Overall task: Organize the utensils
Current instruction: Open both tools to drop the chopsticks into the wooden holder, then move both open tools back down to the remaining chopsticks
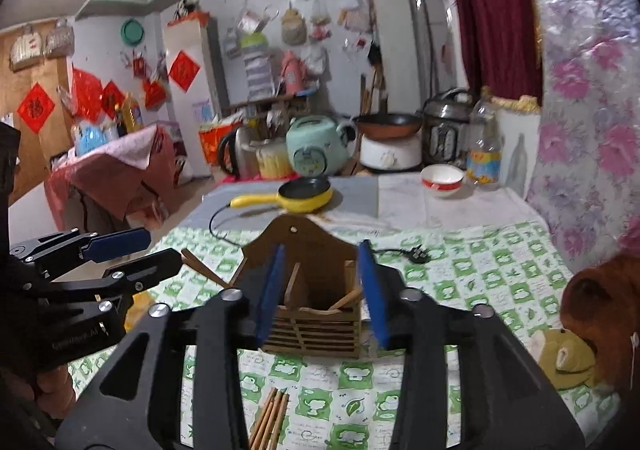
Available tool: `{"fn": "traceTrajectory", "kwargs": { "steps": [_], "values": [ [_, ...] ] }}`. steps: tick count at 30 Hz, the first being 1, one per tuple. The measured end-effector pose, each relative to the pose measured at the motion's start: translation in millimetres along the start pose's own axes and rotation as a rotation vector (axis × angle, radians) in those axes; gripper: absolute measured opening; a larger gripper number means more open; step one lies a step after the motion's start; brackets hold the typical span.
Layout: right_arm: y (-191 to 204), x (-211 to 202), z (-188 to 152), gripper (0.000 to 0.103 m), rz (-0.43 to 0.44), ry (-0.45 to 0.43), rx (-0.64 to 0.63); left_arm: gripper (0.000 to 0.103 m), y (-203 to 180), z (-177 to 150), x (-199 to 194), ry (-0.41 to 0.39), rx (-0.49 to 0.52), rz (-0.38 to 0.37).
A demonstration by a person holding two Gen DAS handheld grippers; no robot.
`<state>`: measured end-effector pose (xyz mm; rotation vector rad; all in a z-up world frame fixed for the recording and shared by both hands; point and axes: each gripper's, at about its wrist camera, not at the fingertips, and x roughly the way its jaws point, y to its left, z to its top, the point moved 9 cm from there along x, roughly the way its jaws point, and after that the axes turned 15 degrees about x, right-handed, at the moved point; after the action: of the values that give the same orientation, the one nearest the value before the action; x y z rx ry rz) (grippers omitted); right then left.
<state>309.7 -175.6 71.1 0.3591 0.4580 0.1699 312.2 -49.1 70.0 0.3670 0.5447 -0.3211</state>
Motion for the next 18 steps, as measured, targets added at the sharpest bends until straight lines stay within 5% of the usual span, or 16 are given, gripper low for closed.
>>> {"fn": "traceTrajectory", "kwargs": {
  "steps": [8, 18],
  "values": [
    [-16.9, -66.8, -19.9, 0.057, -0.034, -0.073, 0.013, 0.068, 1.6, -28.7, -46.6, -0.026, -0.060, 0.025],
    [-71.2, -86.6, -153.6, 0.063, -0.151, 0.147, 0.100, 0.083, -53.4, -153.2, -57.9, 0.122, -0.044, -0.012]
  ]
}}
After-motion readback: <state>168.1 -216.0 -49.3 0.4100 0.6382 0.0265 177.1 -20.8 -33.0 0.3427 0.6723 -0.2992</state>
